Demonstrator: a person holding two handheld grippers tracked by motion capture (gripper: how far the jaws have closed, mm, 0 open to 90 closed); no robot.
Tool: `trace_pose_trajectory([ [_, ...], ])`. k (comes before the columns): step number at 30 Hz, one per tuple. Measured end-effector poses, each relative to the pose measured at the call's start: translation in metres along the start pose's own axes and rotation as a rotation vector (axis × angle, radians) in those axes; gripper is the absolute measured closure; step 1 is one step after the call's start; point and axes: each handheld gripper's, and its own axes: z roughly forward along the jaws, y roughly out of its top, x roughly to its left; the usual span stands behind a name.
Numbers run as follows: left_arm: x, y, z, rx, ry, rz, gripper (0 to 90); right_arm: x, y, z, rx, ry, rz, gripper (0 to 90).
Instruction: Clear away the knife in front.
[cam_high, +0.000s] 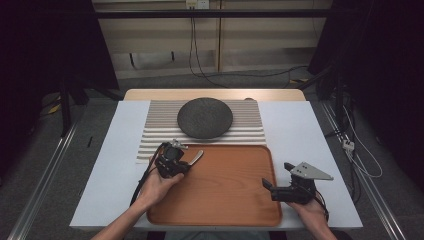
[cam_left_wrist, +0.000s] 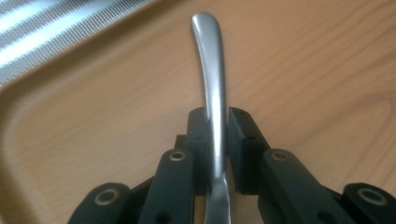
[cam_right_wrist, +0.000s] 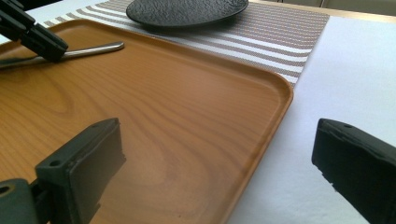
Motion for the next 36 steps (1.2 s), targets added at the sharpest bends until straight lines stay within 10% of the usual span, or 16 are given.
trace_pose_trajectory([
  [27,-0.012,-0.011,-0.006,-0.001,-0.024,0.003,73.0,0.001,-0.001,0.002,0.008,0.015,0.002,1.4],
  [33,-0.009,-0.010,-0.007,-0.035,-0.020,0.007,49.8,0.000,0.000,0.004,0.012,0.020,0.007,1.5],
  [36,-0.008,-0.008,-0.008,-0.046,0.061,-0.018,28.2,0.001,0.000,0.004,0.012,0.023,0.005,1.5],
])
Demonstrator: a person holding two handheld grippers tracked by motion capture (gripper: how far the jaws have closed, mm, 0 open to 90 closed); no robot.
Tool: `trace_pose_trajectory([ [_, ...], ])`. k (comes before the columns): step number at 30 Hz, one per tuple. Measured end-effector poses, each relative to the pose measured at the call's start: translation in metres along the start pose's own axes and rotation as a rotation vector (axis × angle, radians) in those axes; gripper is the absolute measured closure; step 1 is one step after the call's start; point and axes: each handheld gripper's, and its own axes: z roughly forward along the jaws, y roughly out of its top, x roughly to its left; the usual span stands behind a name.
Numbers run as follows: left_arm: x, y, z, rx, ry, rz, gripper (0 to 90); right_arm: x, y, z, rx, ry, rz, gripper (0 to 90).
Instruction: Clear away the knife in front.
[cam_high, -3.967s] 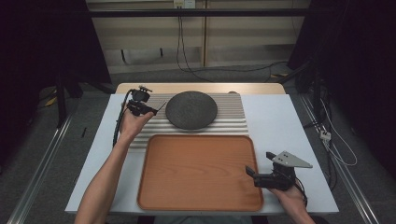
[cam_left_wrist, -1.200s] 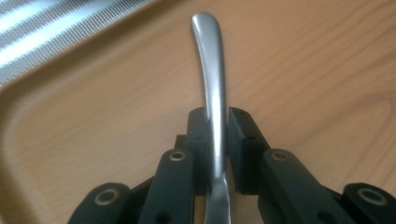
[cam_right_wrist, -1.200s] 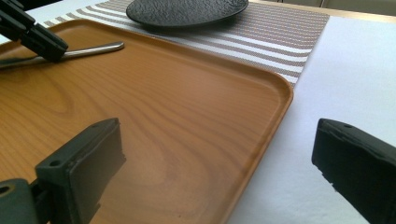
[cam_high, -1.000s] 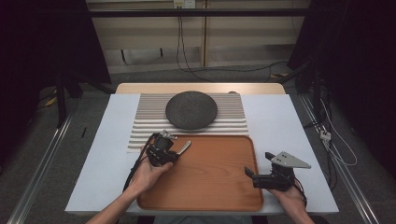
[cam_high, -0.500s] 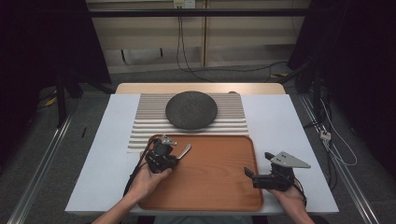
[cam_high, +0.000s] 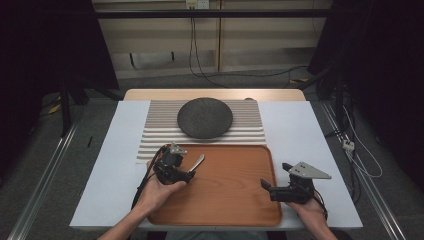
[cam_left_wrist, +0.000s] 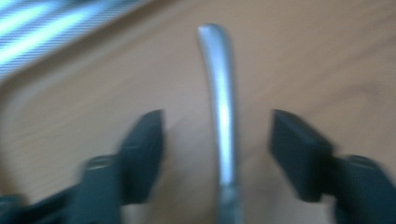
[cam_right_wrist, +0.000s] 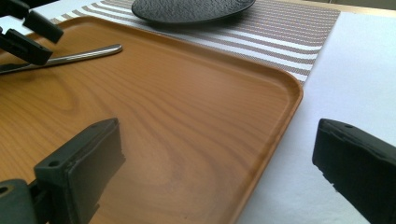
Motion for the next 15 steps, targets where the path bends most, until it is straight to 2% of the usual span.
trace_pose_trajectory([
  [1,0.0016,0.0007,0.0006,0.004,-0.008,-0.007,21.6,0.0000,0.0000,-0.0001,-0.001,0.000,0.001,1.5],
  [3,0.0029,0.0012,0.0017,-0.002,-0.014,-0.017,18.8,-0.0005,-0.0001,0.0000,-0.001,-0.001,0.002,1.5],
  [5,0.0029,0.0021,0.0021,-0.017,-0.011,-0.013,11.9,-0.0010,-0.0002,0.0001,0.000,-0.003,0.002,1.5],
  [7,0.0038,0.0036,0.0012,-0.019,-0.054,-0.012,9.9,-0.0012,-0.0005,-0.0003,0.000,-0.004,0.002,1.5],
  [8,0.0030,0.0040,0.0006,-0.027,-0.070,-0.001,9.9,-0.0015,-0.0006,-0.0005,-0.001,-0.005,0.002,1.5],
  [9,0.0024,0.0036,-0.0001,-0.054,-0.092,0.027,10.3,-0.0021,-0.0007,-0.0009,-0.001,-0.006,0.000,1.5],
  [11,-0.0012,0.0034,-0.0011,-0.101,-0.069,0.077,20.1,-0.0024,-0.0004,-0.0018,-0.003,-0.009,0.005,1.4],
  [12,-0.0021,0.0032,-0.0013,-0.116,-0.066,0.090,21.7,-0.0022,-0.0003,-0.0023,-0.003,-0.011,0.005,1.4],
  [13,-0.0034,0.0029,-0.0019,-0.132,-0.071,0.084,25.4,-0.0019,-0.0006,-0.0028,-0.004,-0.012,0.000,1.4],
  [14,-0.0028,0.0027,-0.0017,-0.138,-0.120,0.090,31.6,-0.0014,-0.0008,-0.0032,-0.003,-0.012,0.000,1.4],
  [15,-0.0051,0.0021,-0.0027,-0.150,-0.120,0.105,38.9,-0.0009,-0.0008,-0.0036,-0.005,-0.010,0.001,1.5],
])
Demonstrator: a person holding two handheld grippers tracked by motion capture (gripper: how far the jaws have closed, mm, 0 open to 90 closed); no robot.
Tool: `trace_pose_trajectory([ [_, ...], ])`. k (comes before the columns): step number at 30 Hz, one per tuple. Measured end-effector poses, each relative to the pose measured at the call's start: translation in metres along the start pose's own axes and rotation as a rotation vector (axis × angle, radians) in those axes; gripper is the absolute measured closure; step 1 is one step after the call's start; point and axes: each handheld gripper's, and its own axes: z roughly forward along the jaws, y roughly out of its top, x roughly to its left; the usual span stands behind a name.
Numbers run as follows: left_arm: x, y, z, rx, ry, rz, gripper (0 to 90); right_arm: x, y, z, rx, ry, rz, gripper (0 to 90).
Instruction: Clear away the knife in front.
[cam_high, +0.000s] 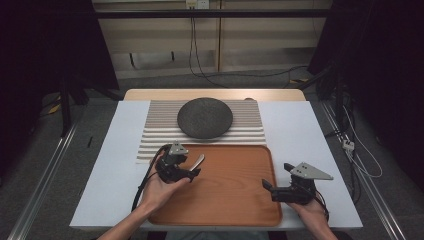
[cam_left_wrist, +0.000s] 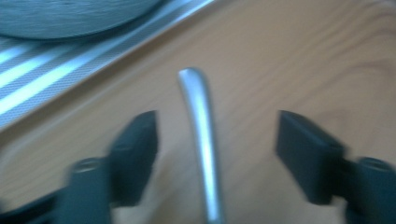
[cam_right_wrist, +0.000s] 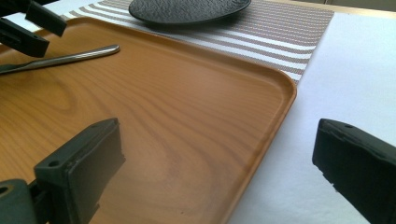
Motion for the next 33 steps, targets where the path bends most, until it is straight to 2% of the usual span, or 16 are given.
trace_pose_trajectory([
  [3,-0.002,0.000,0.001,-0.002,-0.087,0.015,52.5,0.000,0.000,-0.001,-0.001,-0.005,0.001,1.5],
  [4,-0.004,0.000,0.002,-0.004,-0.094,0.009,58.4,-0.001,-0.001,-0.001,-0.001,-0.005,0.003,1.5],
  [7,-0.006,0.001,0.007,0.011,-0.134,0.004,61.3,-0.001,-0.001,-0.002,0.001,-0.010,0.007,1.4],
  [8,-0.007,0.002,0.008,0.020,-0.128,0.011,63.2,-0.001,-0.001,-0.002,0.001,-0.010,0.006,1.5],
  [11,-0.006,0.003,0.011,0.030,-0.154,0.026,73.2,-0.001,-0.001,-0.003,-0.002,-0.013,0.012,1.5],
  [13,-0.008,0.003,0.012,0.054,-0.135,0.051,80.0,-0.001,-0.001,-0.003,0.000,-0.013,0.013,1.5],
  [14,-0.008,0.003,0.013,0.062,-0.139,0.066,83.3,-0.002,-0.001,-0.002,0.001,-0.014,0.013,1.5],
  [17,-0.012,0.002,0.015,0.077,-0.110,0.086,88.0,-0.001,-0.001,0.000,0.003,-0.017,0.018,1.5],
  [18,-0.012,0.001,0.016,0.085,-0.098,0.104,89.3,-0.001,-0.001,0.000,0.005,-0.016,0.015,1.5],
  [26,-0.002,-0.001,0.018,0.118,-0.054,0.084,90.0,0.001,0.000,0.000,0.007,-0.009,0.003,1.5],
  [28,0.000,-0.001,0.017,0.131,-0.055,0.051,90.0,0.001,-0.002,-0.002,0.006,-0.008,0.006,1.5],
  [33,0.000,0.000,0.016,0.144,-0.034,0.066,90.0,-0.003,-0.002,-0.007,-0.008,-0.019,0.018,1.5],
])
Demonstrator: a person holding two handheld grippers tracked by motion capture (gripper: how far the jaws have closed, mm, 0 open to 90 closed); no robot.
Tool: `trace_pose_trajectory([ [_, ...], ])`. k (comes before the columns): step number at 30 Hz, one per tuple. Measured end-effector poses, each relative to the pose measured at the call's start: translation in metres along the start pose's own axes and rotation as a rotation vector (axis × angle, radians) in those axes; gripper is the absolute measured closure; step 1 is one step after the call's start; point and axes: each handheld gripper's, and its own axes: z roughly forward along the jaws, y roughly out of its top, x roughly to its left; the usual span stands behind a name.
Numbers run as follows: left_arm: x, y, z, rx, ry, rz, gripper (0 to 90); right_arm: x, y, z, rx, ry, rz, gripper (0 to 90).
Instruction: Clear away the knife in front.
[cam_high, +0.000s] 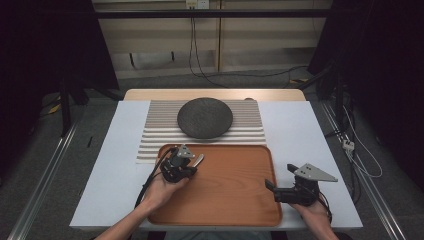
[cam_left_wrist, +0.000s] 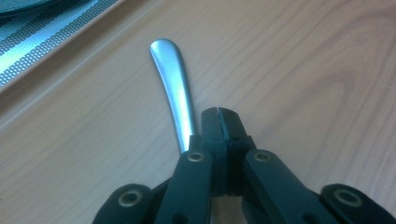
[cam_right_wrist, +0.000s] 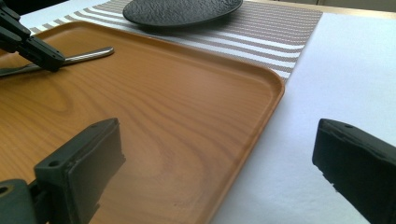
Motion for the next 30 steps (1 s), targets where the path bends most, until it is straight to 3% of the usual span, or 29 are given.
trace_pose_trajectory([
  [5,0.001,-0.001,-0.001,0.003,0.007,0.009,90.0,0.001,0.001,0.002,-0.001,0.003,-0.003,1.5],
  [12,0.006,-0.004,-0.004,0.010,0.026,-0.020,90.0,0.002,0.000,0.000,0.001,0.000,-0.006,1.5],
  [21,0.006,-0.004,-0.005,0.017,0.060,-0.006,90.0,0.001,0.000,-0.001,-0.008,-0.008,0.000,1.5],
  [30,0.011,-0.007,-0.008,0.018,0.059,-0.017,90.0,0.000,0.000,-0.002,-0.011,-0.015,0.000,1.5],
])
